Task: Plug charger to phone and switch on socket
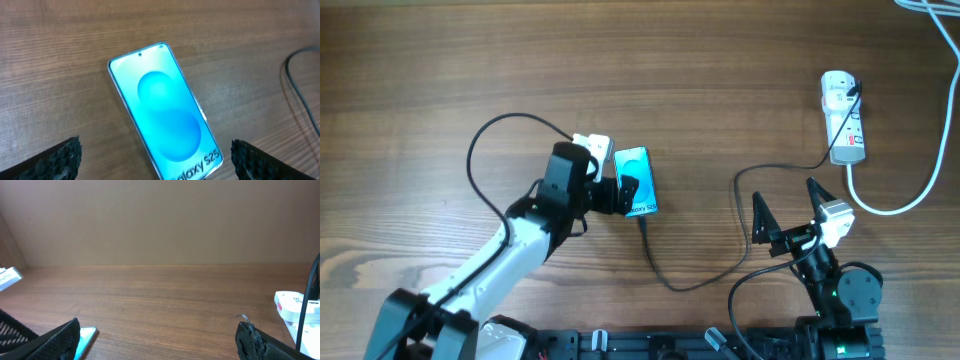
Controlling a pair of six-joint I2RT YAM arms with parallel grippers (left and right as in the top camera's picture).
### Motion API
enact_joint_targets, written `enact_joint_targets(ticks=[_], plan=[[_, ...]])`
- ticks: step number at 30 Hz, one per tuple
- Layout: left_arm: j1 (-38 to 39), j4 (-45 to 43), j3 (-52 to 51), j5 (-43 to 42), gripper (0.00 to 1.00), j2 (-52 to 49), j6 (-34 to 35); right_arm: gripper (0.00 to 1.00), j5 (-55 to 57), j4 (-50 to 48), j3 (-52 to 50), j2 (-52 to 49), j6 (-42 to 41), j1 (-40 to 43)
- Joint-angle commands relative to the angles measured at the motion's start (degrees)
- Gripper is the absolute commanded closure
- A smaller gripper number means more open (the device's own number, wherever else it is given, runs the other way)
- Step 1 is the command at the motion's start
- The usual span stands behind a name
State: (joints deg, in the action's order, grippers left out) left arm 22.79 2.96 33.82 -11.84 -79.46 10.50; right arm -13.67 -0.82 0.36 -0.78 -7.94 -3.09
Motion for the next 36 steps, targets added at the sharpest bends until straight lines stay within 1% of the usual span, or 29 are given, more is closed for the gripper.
enact_joint_targets(ticks=[1, 2, 3, 6, 10, 16, 18, 19, 22, 28, 36], plan=[[0.24, -0.07, -4.92, -0.55, 0.00, 3.93, -0.85, 0.00, 0.35, -0.13, -0.04, 0.57, -1.14, -0.26], [0.20, -0.46, -6.34, -0.57, 0.00, 4.83, -0.79, 0.00, 0.35, -0.13, -0.04, 0.57, -1.14, -0.26], [0.20, -3.26, -9.22, -0.74, 0.00, 6.82, -0.63, 0.00, 0.35, -0.13, -0.04, 0.57, -1.14, -0.26], [0.20, -8.31, -12.98, -0.72, 0.00, 10.84, 0.44, 0.00, 0.35, -0.13, -0.04, 0.57, -1.14, -0.26], [-1.46, -8.15, -15.69, -0.72, 0.00, 18.51, 0.44, 0.00, 0.35, -0.13, -0.04, 0.57, -1.16, -0.26], [-7.06, -8.37, -24.65, -1.44, 0.00, 32.06, 0.66, 0.00, 0.35, -0.13, -0.04, 0.55, -1.14, -0.26], [-9.40, -8.52, -28.44, -3.15, 0.00, 37.88, 0.66, 0.00, 0.35, -0.13, -0.04, 0.55, -1.16, -0.26], [-9.92, -8.59, -29.20, -3.58, 0.00, 39.12, 0.66, 0.00, 0.35, -0.13, -0.04, 0.55, -1.14, -0.26], [-12.52, -8.09, -33.55, -4.22, 0.00, 47.34, 2.38, 0.00, 0.35, -0.13, -0.04, 0.50, -1.14, -0.26], [-15.58, 0.22, -33.48, -4.17, 0.00, 59.39, 2.29, 0.00, 0.35, -0.13, -0.04, 0.50, -1.14, -0.26], [-15.93, 0.28, -33.48, -3.30, 0.00, 71.78, 0.17, 0.00, 0.35, -0.13, -0.04, 0.50, -1.14, -0.26]])
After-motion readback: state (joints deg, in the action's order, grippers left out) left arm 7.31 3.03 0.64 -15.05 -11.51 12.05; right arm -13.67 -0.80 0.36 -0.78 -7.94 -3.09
